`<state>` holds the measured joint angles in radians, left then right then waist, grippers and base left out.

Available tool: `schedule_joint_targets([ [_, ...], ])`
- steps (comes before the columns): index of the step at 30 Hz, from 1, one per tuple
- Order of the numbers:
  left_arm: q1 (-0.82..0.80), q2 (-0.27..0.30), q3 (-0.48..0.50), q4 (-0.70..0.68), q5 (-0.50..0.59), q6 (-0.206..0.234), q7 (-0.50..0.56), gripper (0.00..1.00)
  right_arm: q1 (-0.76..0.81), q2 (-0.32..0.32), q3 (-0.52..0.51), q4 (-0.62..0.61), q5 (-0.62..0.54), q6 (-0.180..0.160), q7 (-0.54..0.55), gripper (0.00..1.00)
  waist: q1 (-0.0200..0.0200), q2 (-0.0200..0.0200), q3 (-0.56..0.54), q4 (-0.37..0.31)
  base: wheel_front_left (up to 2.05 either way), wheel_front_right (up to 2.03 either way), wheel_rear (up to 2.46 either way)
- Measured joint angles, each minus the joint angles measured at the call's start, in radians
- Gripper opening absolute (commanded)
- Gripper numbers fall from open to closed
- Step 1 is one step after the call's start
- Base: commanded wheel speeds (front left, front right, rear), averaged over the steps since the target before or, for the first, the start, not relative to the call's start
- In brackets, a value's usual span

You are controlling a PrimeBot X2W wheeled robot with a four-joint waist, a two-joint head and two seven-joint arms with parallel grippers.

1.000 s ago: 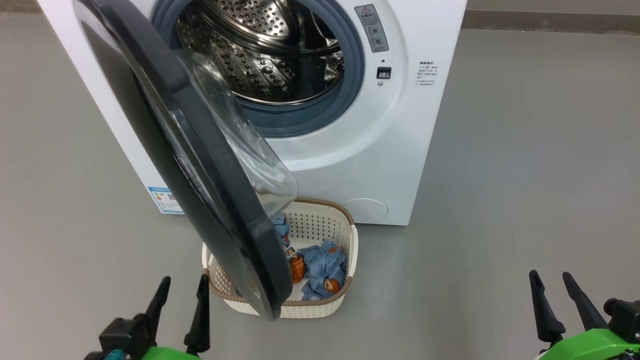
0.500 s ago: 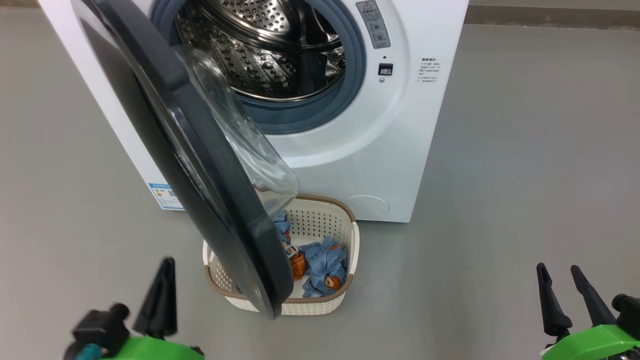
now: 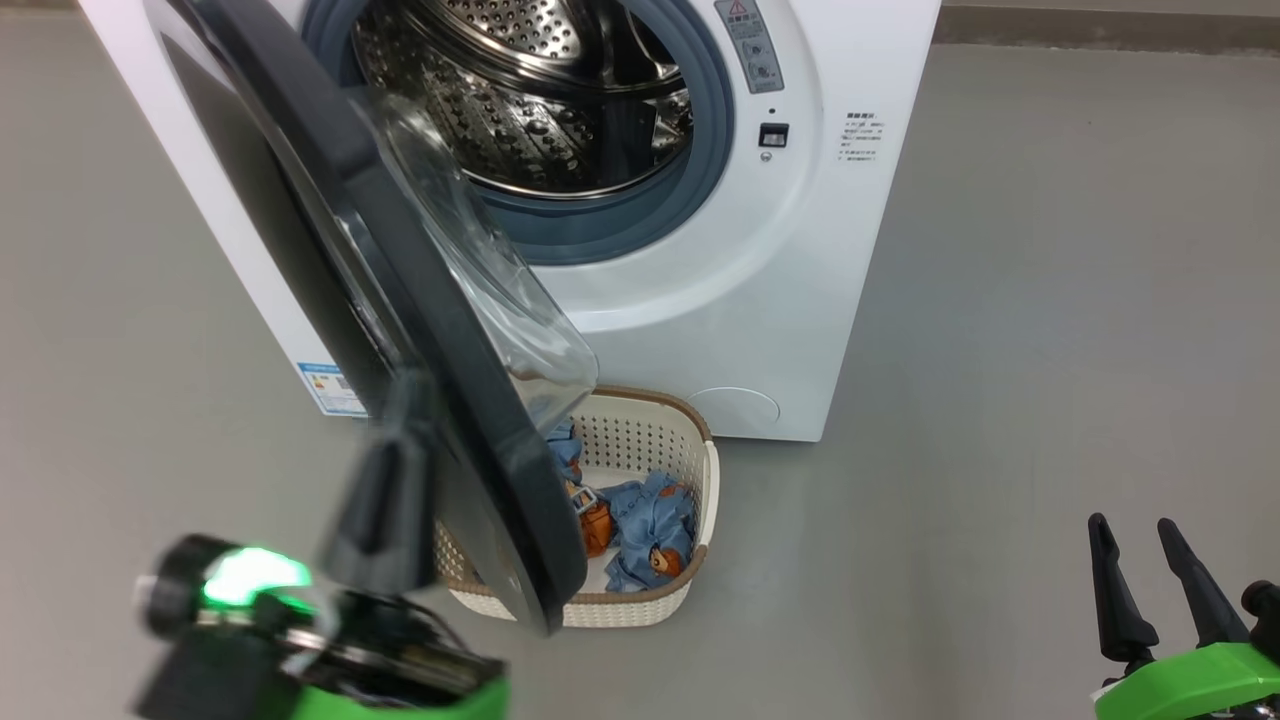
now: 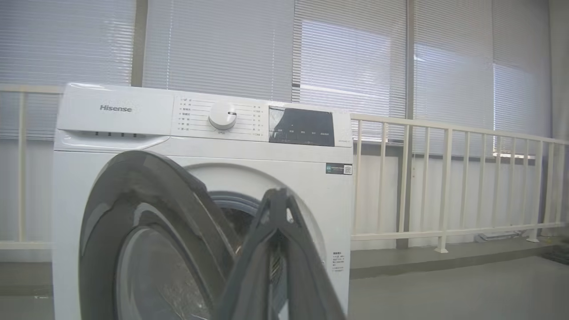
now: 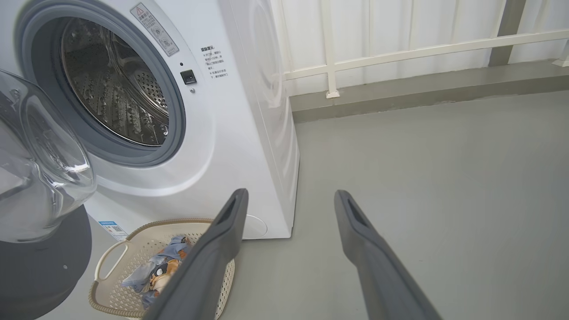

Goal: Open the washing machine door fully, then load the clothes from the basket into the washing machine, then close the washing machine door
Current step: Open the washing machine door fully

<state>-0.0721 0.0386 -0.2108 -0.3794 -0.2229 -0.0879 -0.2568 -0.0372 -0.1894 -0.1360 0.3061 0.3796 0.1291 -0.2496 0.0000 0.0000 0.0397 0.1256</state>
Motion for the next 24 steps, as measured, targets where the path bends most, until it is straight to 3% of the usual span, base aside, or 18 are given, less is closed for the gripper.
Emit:
schedule_joint_targets([
  [5,0.001,0.003,-0.167,0.006,0.0,-0.005,0.0,0.0,0.0,0.0,0.0,-0.005,0.0,0.0,0.0,1.0,0.0,0.0,0.008,-0.009,0.0,0.0,0.0],
  [10,0.001,0.007,-0.271,0.106,-0.094,-0.005,0.0,0.0,0.0,0.0,0.003,-0.008,0.0,0.0,0.0,1.0,0.0,0.0,0.017,-0.02,0.0,0.0,0.0],
  [17,-0.019,0.009,-0.286,0.317,-0.127,-0.005,0.0,0.0,-0.003,0.0,0.023,-0.008,0.0,0.0,0.0,1.0,0.0,0.0,0.029,-0.037,0.0,0.0,0.0],
  [24,-0.07,0.009,-0.249,0.423,-0.155,-0.014,0.0,0.0,-0.006,-0.001,0.024,-0.008,0.0,0.0,0.0,1.0,0.0,0.0,0.036,-0.04,0.0,0.0,0.0],
])
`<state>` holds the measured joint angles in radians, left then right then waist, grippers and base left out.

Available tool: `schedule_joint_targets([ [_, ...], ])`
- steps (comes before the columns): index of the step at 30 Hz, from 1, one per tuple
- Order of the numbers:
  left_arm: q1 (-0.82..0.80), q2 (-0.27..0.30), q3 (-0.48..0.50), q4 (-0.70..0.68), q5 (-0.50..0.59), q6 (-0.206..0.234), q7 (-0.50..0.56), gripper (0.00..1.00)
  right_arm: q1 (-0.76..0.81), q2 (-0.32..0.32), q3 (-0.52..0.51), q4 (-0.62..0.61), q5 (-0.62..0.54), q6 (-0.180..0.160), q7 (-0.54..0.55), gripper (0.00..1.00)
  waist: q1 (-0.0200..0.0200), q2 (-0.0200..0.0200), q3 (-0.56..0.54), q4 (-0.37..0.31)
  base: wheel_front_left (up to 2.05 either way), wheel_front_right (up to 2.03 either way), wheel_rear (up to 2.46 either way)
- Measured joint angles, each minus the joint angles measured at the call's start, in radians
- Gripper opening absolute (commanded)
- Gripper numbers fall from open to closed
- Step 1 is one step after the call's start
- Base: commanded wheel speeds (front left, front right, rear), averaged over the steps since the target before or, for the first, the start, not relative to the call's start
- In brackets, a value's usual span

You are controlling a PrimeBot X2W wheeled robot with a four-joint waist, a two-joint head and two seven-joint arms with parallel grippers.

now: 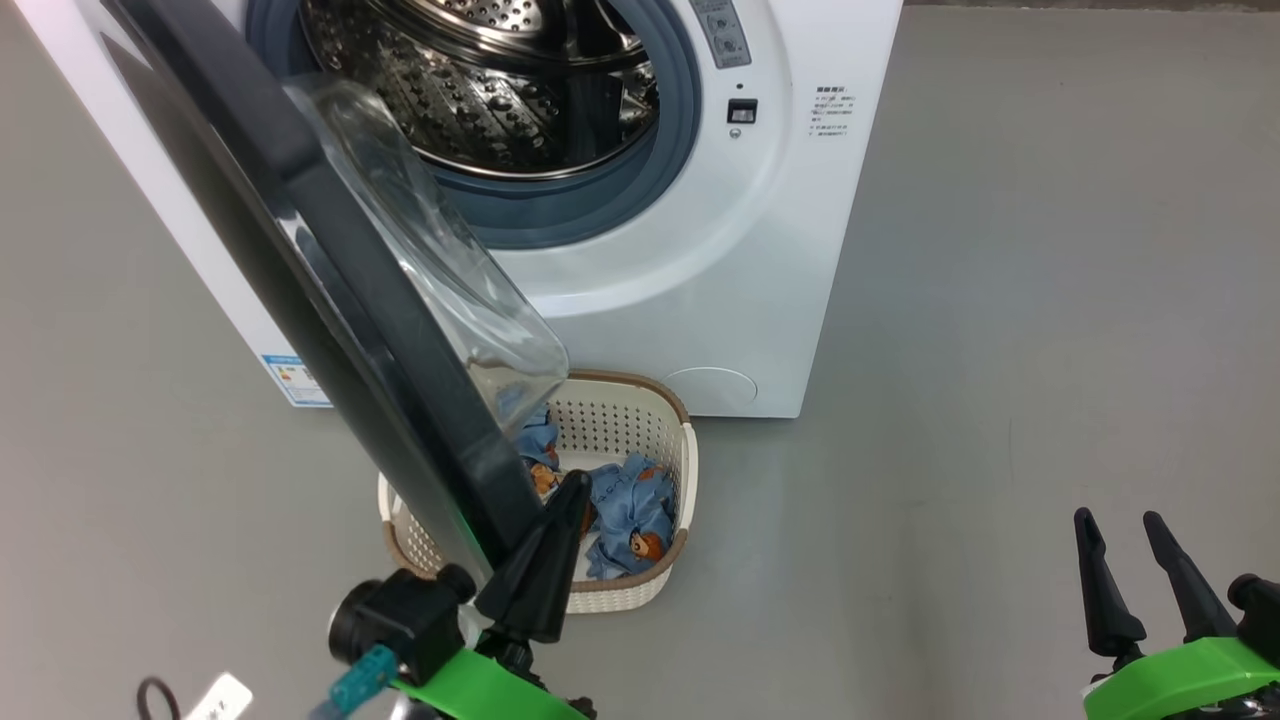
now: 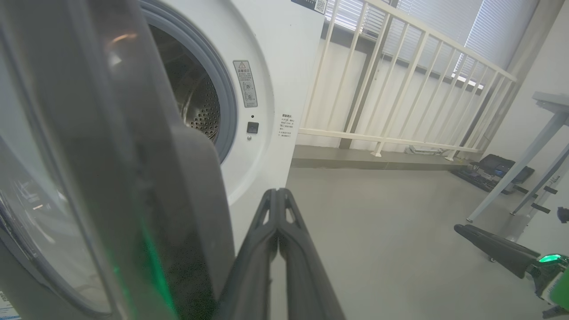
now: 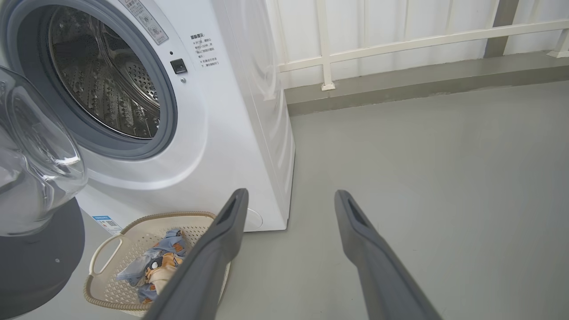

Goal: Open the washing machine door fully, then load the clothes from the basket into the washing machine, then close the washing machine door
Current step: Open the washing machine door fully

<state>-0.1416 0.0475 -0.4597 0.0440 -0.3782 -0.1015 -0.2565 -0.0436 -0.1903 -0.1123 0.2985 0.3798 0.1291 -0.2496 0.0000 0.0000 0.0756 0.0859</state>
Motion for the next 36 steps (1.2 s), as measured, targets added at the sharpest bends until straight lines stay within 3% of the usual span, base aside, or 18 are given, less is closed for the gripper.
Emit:
schedule_joint_targets([
  [18,-0.018,-0.018,0.032,0.059,-0.004,-0.009,0.0,0.0,-0.003,0.0,-0.005,-0.019,0.0,0.0,0.0,1.0,0.0001,0.0,0.005,0.019,0.0,0.0,0.0],
  [36,0.051,-0.027,0.094,0.04,0.04,-0.016,0.0,0.0,-0.003,-0.003,-0.019,-0.037,0.0,0.0,0.0,1.0,0.0,0.0,0.01,0.121,0.0,0.0,0.0],
])
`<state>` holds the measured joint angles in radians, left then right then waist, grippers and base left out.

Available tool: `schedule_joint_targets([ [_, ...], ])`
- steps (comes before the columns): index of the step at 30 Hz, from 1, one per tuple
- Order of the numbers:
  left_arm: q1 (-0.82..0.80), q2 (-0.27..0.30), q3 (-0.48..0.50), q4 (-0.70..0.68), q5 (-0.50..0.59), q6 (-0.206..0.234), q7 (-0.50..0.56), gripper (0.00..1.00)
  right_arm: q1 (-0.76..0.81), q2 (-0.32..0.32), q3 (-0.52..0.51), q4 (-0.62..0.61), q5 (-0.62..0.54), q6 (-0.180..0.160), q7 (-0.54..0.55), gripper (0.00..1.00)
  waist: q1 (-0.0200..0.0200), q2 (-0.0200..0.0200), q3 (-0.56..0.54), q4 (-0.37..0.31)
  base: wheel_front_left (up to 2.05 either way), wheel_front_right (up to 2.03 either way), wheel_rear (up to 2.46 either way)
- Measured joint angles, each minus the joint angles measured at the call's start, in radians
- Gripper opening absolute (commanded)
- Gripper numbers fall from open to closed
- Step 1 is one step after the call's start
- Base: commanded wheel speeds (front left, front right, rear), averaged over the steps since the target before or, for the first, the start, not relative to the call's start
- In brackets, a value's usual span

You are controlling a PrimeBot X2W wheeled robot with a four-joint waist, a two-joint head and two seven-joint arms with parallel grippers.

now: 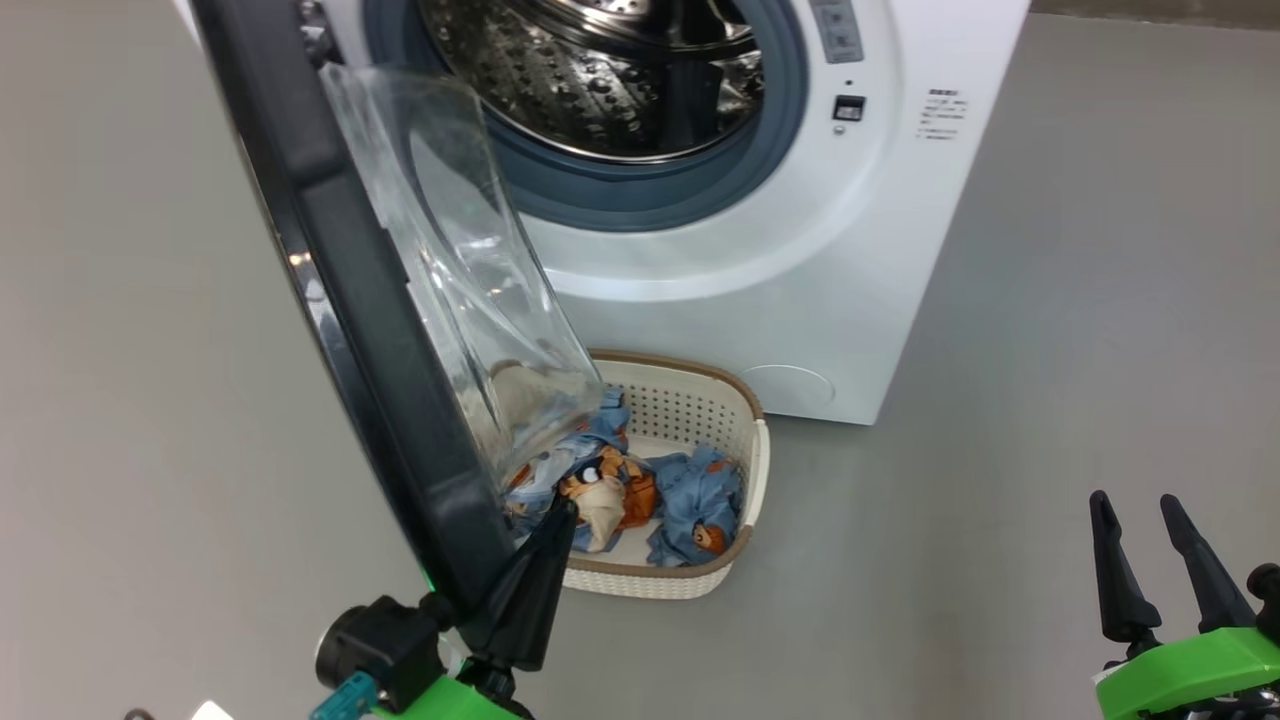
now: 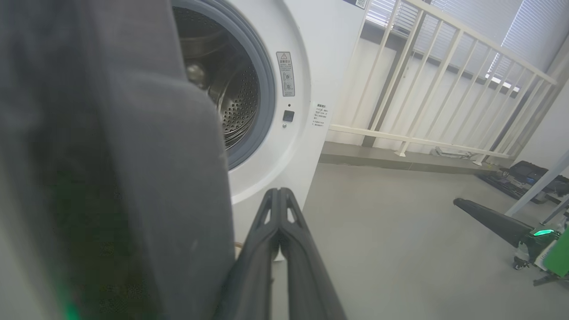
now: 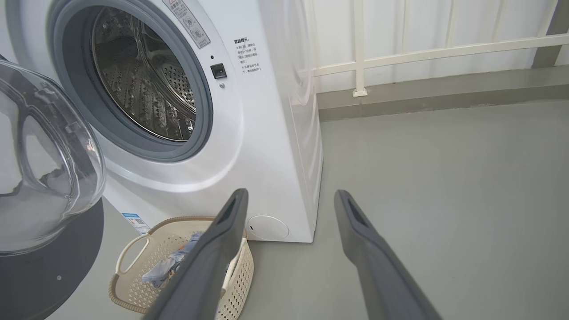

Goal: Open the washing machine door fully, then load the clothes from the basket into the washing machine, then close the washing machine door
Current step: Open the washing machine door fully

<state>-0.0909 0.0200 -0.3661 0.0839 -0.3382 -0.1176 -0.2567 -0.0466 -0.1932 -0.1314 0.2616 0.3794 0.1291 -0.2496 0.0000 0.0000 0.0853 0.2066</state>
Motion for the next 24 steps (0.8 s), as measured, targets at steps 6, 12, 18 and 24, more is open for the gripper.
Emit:
schedule_joint_targets([
  [6,0.03,0.0,0.029,-0.016,0.009,-0.002,0.0,0.0,0.0,-0.002,-0.011,-0.002,-0.001,0.0,0.0,1.0,0.0,0.0,0.002,0.046,0.0,0.0,0.0],
  [12,0.052,0.005,0.072,-0.018,0.011,0.007,0.0,0.0,0.0,-0.002,-0.016,-0.003,-0.001,0.0,0.0,1.0,0.0001,0.0,0.001,0.09,0.0,0.0,0.0],
  [18,0.062,0.008,0.136,-0.013,0.026,0.032,0.001,0.0,0.001,-0.001,-0.016,-0.003,-0.002,0.0,0.0,1.0,0.0,0.0,-0.002,0.144,0.0,0.0,0.0],
  [24,0.067,0.01,0.234,0.009,0.035,0.058,0.001,0.0,0.001,0.004,-0.014,-0.002,-0.002,0.0,0.0,1.0,0.0,0.0,-0.01,0.183,0.0,0.0,0.0],
])
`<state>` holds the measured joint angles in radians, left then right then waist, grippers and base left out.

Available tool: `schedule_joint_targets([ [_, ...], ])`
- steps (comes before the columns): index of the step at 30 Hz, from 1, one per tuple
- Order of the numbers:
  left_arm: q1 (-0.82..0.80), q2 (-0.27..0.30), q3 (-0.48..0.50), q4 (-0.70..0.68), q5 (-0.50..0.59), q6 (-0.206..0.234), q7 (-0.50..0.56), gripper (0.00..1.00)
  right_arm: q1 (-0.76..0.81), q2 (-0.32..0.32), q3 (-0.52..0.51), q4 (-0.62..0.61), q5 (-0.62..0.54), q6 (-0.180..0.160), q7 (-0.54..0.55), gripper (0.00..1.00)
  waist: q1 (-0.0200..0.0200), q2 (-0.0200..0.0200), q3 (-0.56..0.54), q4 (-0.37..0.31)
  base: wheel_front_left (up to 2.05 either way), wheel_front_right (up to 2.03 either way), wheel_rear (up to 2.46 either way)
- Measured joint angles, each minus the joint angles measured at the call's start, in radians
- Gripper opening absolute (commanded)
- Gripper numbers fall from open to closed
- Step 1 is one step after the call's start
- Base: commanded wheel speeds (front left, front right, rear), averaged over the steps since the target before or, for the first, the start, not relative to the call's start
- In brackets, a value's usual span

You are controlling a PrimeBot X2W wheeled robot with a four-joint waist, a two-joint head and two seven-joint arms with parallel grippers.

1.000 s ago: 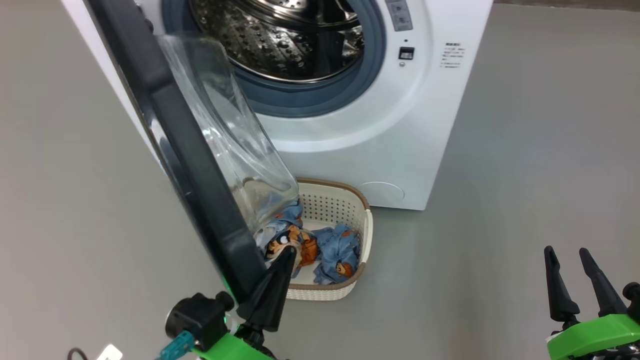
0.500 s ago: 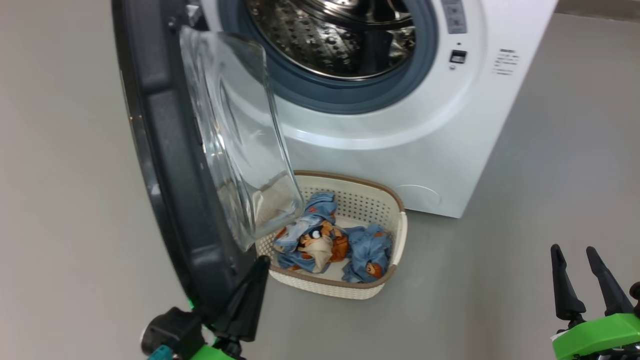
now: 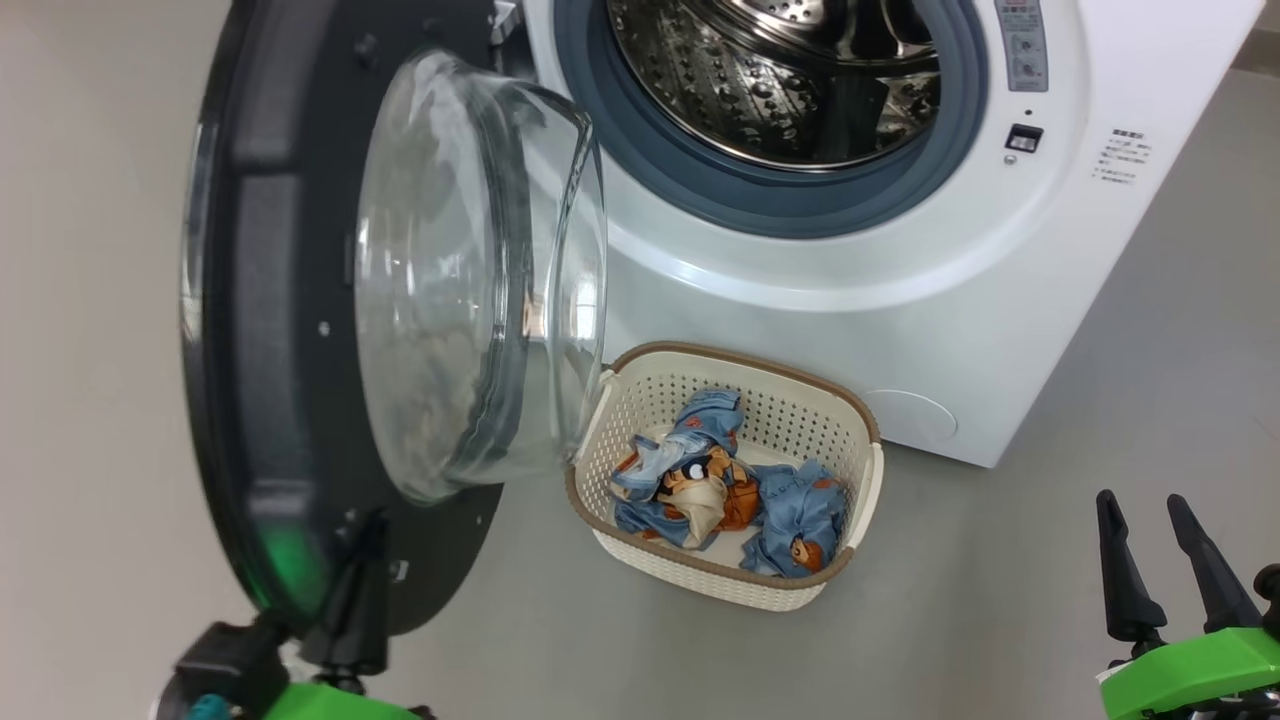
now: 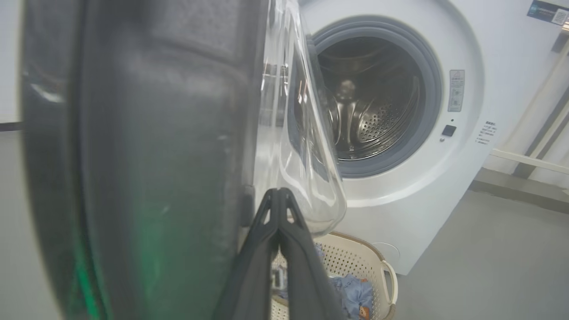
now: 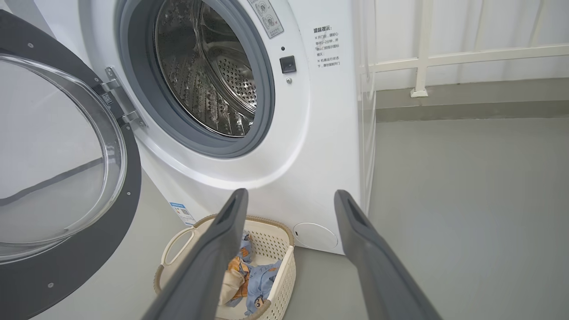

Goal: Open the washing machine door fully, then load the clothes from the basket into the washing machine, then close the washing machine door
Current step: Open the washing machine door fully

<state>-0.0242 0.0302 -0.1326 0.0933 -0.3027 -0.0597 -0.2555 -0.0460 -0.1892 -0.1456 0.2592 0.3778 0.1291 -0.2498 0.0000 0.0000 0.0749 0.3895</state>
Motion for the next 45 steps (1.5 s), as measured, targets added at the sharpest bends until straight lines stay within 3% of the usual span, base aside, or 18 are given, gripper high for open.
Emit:
schedule_joint_targets([
  [11,-0.034,0.02,0.147,0.089,0.014,0.006,0.0,0.0,0.004,0.009,-0.001,0.0,0.0,0.0,0.0,1.0,0.0,0.0,-0.014,0.013,0.0,0.0,0.0],
  [31,-0.306,0.075,0.389,0.327,0.091,0.001,0.0,0.0,0.0,-0.009,-0.024,-0.002,0.0,0.0,0.0,1.0,0.0,0.0,0.06,-0.016,0.0,0.0,0.0],
  [45,-0.46,0.163,0.565,0.504,0.115,-0.033,-0.001,0.0,-0.06,-0.038,-0.017,-0.009,-0.008,0.0,0.0,1.0,0.0,0.0,0.141,-0.042,0.0,0.0,0.0],
])
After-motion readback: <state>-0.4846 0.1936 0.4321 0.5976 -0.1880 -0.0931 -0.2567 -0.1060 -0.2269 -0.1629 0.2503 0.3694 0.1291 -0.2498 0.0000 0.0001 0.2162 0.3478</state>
